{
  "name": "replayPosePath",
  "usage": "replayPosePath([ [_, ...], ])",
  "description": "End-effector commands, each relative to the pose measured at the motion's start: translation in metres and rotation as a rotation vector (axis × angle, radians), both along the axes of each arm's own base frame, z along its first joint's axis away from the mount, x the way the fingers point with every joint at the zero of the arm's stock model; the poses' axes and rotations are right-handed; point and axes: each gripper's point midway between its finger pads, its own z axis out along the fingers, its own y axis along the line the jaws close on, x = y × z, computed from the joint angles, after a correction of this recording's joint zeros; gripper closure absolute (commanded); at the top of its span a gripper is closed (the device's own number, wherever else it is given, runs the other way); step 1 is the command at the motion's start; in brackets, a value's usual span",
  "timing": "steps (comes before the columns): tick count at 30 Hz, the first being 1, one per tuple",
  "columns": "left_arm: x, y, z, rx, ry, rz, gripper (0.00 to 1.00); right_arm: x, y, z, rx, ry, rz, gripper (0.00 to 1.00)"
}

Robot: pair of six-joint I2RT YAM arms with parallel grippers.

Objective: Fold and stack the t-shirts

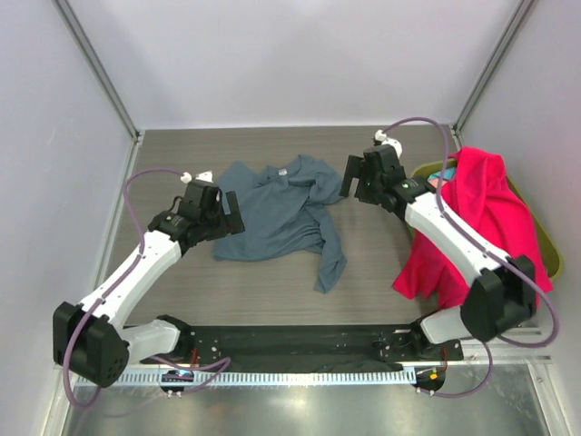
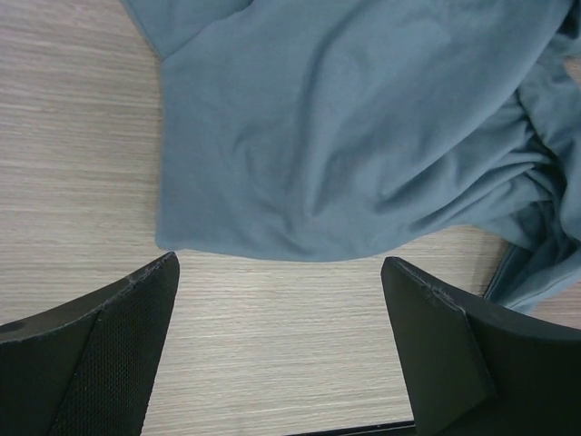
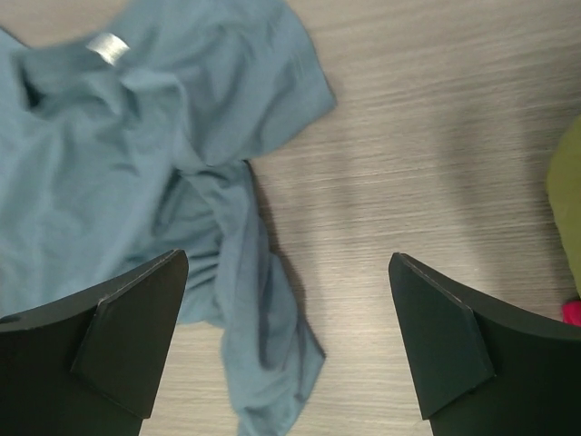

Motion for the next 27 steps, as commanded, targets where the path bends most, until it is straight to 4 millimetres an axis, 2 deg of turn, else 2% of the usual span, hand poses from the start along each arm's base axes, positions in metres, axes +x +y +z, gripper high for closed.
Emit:
replayPosePath([
  [1, 0.018, -0.011, 0.011, -0.066, -0.023, 0.035, 0.07, 0.028, -0.006, 0.004, -0.026, -0.013, -0.023, 0.00],
  [2, 0.020, -0.014, 0.010, -0.076, -0.013, 0.038, 0.08, 0.042, -0.008, 0.003, -0.021, 0.010, -0.045, 0.00],
  [3, 0.022, -0.018, 0.013, -0.090, -0.009, 0.029, 0.09, 0.046, -0.016, -0.004, -0.027, 0.043, -0.072, 0.01],
  [4, 0.024, -0.021, 0.010, -0.092, 0.006, 0.024, 0.09, 0.046, -0.038, -0.013, -0.045, 0.098, -0.131, 0.01],
  [5, 0.026, -0.023, 0.015, -0.098, 0.001, 0.017, 0.09, 0.046, -0.050, -0.018, -0.067, 0.110, -0.174, 0.01],
  [7, 0.026, -0.022, 0.014, -0.091, 0.004, 0.011, 0.09, 0.044, -0.074, -0.028, -0.095, 0.127, -0.233, 0.00],
  [8, 0.025, -0.021, 0.013, -0.084, 0.004, 0.013, 0.09, 0.043, -0.098, -0.033, -0.099, 0.143, -0.285, 0.00],
  [10, 0.024, -0.018, 0.008, -0.063, 0.010, 0.011, 0.09, 0.034, -0.121, -0.051, -0.105, 0.193, -0.326, 0.00],
  [11, 0.022, -0.017, 0.004, -0.056, 0.021, 0.007, 0.09, 0.031, -0.146, -0.055, -0.108, 0.207, -0.382, 0.00],
  [12, 0.021, -0.017, 0.002, -0.052, 0.029, 0.003, 0.09, 0.026, -0.157, -0.061, -0.124, 0.223, -0.403, 0.00],
  [13, 0.020, -0.018, 0.001, -0.048, 0.034, -0.007, 0.10, 0.024, -0.172, -0.061, -0.150, 0.224, -0.443, 0.01],
  [14, 0.021, -0.018, -0.001, -0.044, 0.038, -0.012, 0.09, 0.022, -0.196, -0.060, -0.154, 0.225, -0.511, 0.00],
  [17, 0.026, -0.018, 0.001, -0.039, 0.028, -0.008, 0.09, 0.029, -0.219, -0.059, -0.138, 0.214, -0.594, 0.00],
  [18, 0.029, -0.020, 0.004, -0.041, 0.022, -0.010, 0.09, 0.040, -0.224, -0.047, -0.123, 0.182, -0.607, 0.00],
  [19, 0.031, -0.021, 0.006, -0.042, 0.019, -0.016, 0.09, 0.048, -0.217, -0.048, -0.099, 0.190, -0.568, 0.00],
  [20, 0.033, -0.022, 0.008, -0.041, 0.015, -0.018, 0.09, 0.056, -0.209, -0.042, -0.065, 0.177, -0.533, 0.04],
  [21, 0.036, -0.020, 0.012, -0.032, 0.005, -0.014, 0.09, 0.066, -0.196, -0.029, -0.040, 0.149, -0.491, 0.06],
  [23, 0.040, -0.017, 0.015, -0.010, -0.008, -0.008, 0.09, 0.075, -0.169, -0.010, -0.037, 0.100, -0.416, 0.06],
  [24, 0.042, -0.014, 0.015, 0.003, -0.013, 0.005, 0.08, 0.077, -0.130, -0.005, -0.054, 0.082, -0.324, 0.05],
  [27, 0.051, -0.007, 0.014, -0.004, -0.018, 0.049, 0.08, 0.080, -0.077, -0.009, -0.042, 0.083, -0.193, 0.03],
])
